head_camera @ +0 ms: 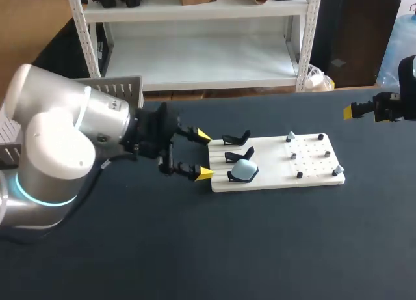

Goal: Pick up each earbud case from the left stands, insert the matching earbuds, close the lid, and place the case in the box.

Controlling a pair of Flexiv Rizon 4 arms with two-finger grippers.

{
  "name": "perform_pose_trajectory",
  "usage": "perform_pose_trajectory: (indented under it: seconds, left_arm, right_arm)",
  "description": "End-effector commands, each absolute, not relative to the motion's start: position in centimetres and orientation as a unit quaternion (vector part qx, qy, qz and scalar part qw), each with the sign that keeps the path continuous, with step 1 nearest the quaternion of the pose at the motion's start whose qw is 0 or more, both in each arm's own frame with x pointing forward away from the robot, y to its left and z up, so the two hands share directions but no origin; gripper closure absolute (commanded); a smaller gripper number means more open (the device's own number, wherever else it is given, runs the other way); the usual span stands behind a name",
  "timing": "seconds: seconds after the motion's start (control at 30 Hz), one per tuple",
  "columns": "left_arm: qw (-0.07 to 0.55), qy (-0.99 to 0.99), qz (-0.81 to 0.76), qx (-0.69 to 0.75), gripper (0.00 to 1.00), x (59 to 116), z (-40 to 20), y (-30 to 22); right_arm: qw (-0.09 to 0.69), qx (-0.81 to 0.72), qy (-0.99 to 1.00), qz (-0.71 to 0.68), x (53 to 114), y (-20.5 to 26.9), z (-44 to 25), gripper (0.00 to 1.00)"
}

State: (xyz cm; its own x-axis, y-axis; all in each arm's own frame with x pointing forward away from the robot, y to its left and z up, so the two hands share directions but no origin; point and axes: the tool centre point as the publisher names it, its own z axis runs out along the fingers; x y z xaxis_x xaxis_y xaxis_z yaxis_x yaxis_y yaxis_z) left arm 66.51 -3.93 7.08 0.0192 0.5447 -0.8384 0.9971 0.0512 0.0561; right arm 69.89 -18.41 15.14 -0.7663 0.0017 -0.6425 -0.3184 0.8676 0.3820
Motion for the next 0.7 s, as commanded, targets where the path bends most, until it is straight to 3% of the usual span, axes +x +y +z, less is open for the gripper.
perform_pose_trajectory:
  seconds: [0.03, 0.4, 0.57, 0.7]
  left_arm:
    - [0.333, 0.623, -0.329, 0.626, 0.0, 67.8, 5.9, -5.7]
    - [0.325, 0.632, -0.336, 0.618, 0.4, 68.0, 3.8, -7.1]
    - [0.327, 0.632, -0.342, 0.614, 0.37, 67.7, 3.7, -7.6]
    - [0.328, 0.631, -0.344, 0.613, 0.4, 67.2, 3.6, -7.8]
  right_arm:
    - [0.33, -0.089, 0.907, 0.245, 70.0, -18.5, 15.1, 0.0]
    - [0.33, -0.089, 0.907, 0.245, 70.0, -18.5, 15.1, 0.0]
    - [0.33, -0.089, 0.907, 0.245, 70.0, -18.5, 15.1, 0.0]
    - [0.33, -0.089, 0.907, 0.245, 70.0, -18.5, 15.1, 0.0]
